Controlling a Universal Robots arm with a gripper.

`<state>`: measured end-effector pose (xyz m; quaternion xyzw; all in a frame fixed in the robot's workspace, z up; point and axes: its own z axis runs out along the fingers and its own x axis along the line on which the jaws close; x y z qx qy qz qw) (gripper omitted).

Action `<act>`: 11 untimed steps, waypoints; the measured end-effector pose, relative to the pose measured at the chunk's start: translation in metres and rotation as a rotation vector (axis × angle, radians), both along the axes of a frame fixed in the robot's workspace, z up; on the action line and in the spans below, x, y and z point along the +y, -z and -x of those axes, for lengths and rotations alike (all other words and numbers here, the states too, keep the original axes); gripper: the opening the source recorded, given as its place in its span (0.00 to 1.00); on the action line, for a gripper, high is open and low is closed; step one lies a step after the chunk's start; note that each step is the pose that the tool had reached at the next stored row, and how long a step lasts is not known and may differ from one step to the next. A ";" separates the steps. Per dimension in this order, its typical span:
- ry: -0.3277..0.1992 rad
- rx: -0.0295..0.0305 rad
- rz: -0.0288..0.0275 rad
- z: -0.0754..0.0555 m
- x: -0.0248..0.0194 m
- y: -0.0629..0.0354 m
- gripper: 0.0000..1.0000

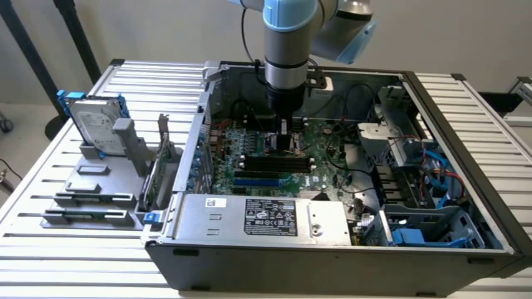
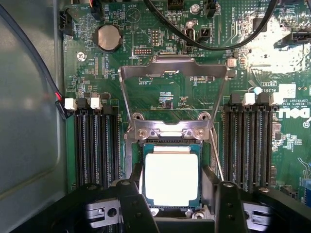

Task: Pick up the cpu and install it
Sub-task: 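Place the cpu into insertion slot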

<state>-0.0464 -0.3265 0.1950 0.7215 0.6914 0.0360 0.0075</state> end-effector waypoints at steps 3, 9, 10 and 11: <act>0.000 0.0008 0.0014 0.000 -0.0003 -0.0005 0.69; 0.001 0.0008 0.0018 0.000 -0.0003 -0.0005 0.69; 0.002 0.0008 0.0025 0.000 -0.0002 -0.0005 0.69; 0.002 0.0008 0.0036 0.000 -0.0002 -0.0005 0.69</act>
